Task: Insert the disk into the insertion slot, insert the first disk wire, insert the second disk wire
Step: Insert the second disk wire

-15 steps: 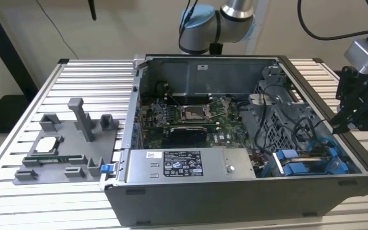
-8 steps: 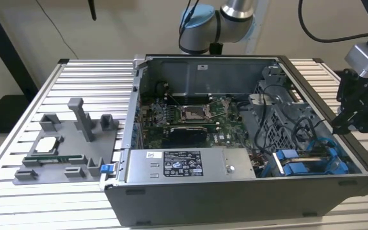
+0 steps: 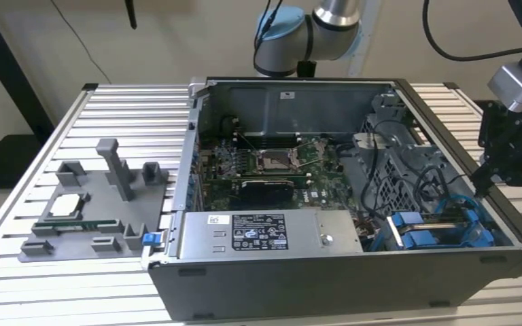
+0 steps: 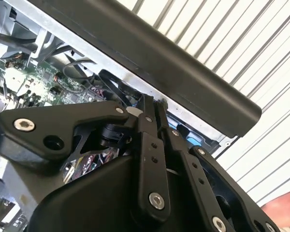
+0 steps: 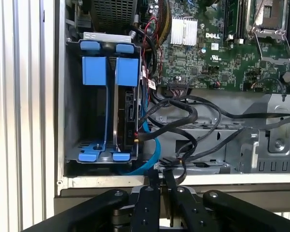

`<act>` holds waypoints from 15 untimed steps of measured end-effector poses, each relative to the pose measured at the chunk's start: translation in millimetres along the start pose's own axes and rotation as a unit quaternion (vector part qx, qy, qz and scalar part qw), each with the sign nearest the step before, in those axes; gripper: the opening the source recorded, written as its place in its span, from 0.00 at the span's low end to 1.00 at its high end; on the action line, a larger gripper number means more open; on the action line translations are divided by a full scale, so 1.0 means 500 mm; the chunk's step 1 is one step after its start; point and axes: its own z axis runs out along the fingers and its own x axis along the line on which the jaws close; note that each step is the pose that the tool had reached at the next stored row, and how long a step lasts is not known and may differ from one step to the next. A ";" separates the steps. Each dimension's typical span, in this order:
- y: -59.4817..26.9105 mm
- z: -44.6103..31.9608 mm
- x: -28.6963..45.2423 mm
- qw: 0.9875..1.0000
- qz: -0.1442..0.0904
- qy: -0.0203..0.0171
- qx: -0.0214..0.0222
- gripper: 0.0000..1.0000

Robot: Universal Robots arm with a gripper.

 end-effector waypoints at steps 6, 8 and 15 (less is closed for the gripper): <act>0.000 -0.002 0.000 1.000 0.000 0.000 0.000 0.00; 0.000 -0.004 0.001 1.000 0.000 0.000 0.000 1.00; -0.002 -0.003 0.007 1.000 0.000 0.000 0.000 1.00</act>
